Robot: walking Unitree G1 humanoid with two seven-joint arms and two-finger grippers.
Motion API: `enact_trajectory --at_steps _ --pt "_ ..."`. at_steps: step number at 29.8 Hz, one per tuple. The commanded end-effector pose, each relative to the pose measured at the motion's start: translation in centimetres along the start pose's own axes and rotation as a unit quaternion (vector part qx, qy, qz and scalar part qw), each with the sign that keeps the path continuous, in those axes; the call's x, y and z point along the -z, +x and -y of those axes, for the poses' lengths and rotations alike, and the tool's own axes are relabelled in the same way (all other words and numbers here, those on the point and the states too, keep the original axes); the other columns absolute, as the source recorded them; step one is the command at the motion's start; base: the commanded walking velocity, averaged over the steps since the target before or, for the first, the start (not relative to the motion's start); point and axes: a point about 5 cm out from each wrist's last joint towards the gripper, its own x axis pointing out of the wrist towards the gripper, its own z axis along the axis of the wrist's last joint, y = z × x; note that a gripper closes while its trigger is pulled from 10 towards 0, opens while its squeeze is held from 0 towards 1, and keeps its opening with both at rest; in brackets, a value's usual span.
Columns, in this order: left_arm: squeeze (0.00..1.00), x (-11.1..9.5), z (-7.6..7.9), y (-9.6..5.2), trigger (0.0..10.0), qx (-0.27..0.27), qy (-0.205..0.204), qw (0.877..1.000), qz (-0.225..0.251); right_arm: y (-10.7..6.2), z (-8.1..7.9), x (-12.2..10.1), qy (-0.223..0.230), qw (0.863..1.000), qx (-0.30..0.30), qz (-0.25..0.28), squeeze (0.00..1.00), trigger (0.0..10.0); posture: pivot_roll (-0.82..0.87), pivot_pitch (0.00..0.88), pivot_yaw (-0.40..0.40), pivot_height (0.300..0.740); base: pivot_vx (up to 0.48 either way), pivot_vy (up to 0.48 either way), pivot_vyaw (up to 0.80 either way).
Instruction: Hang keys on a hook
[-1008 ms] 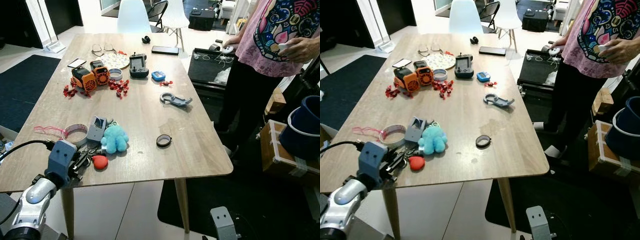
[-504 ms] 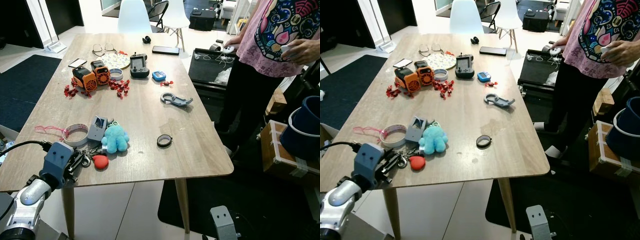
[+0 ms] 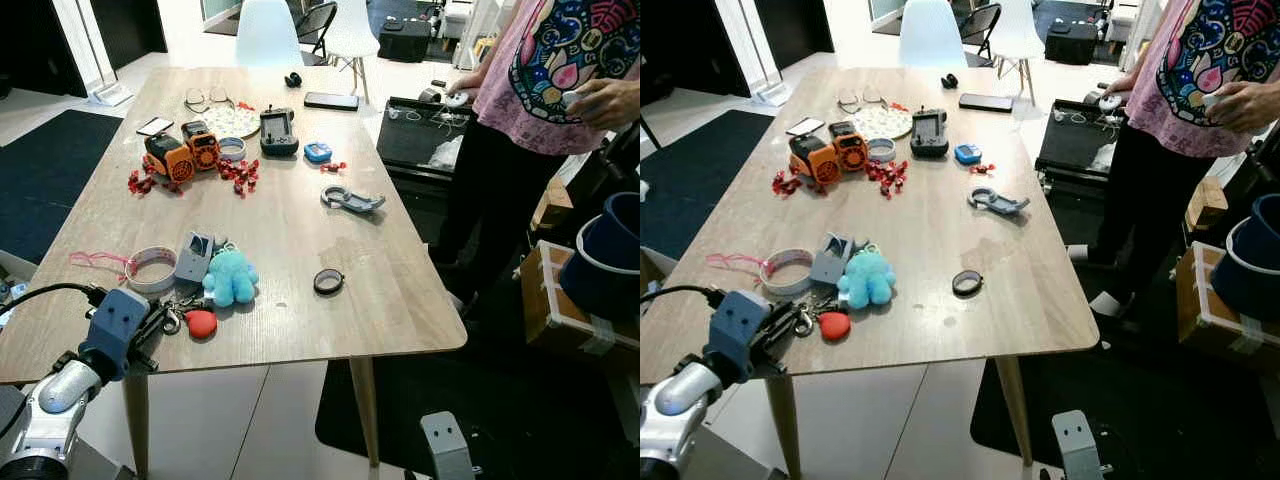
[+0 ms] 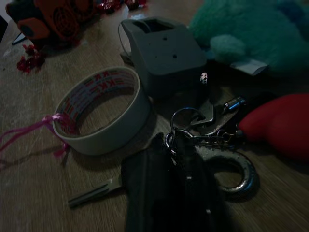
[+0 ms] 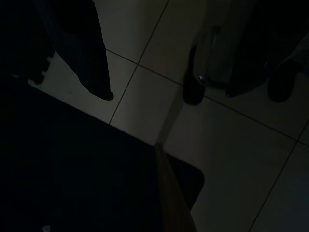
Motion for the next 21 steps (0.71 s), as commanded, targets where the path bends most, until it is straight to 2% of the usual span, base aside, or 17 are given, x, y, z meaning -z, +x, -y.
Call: enact_trajectory --at_steps 1,12,16,21 --pt "0.0 0.5 -0.3 -0.5 0.0 0.012 0.014 1.0 -0.018 -0.2 0.1 0.7 0.003 1.0 0.001 -0.013 0.0 10.0 0.03 0.069 -0.031 0.74 0.0 0.0 0.0" --pt "0.0 -0.1 -0.8 -0.5 0.0 0.017 0.021 1.0 -0.004 -0.1 0.1 0.6 0.004 1.0 0.001 -0.011 0.0 10.0 0.03 0.074 -0.031 0.74 0.0 0.0 0.0" --pt "0.0 -1.5 -1.3 -0.1 0.0 0.023 0.002 0.999 0.027 -0.2 0.0 0.6 0.004 1.0 0.001 -0.011 0.0 10.0 0.03 0.075 -0.032 0.74 0.0 0.0 0.0" --pt "0.0 -3.7 -2.5 0.4 0.0 0.025 -0.049 0.996 0.072 -0.2 0.0 0.6 0.004 1.0 0.001 -0.011 0.0 10.0 0.03 0.076 -0.033 0.74 0.0 0.0 0.0"
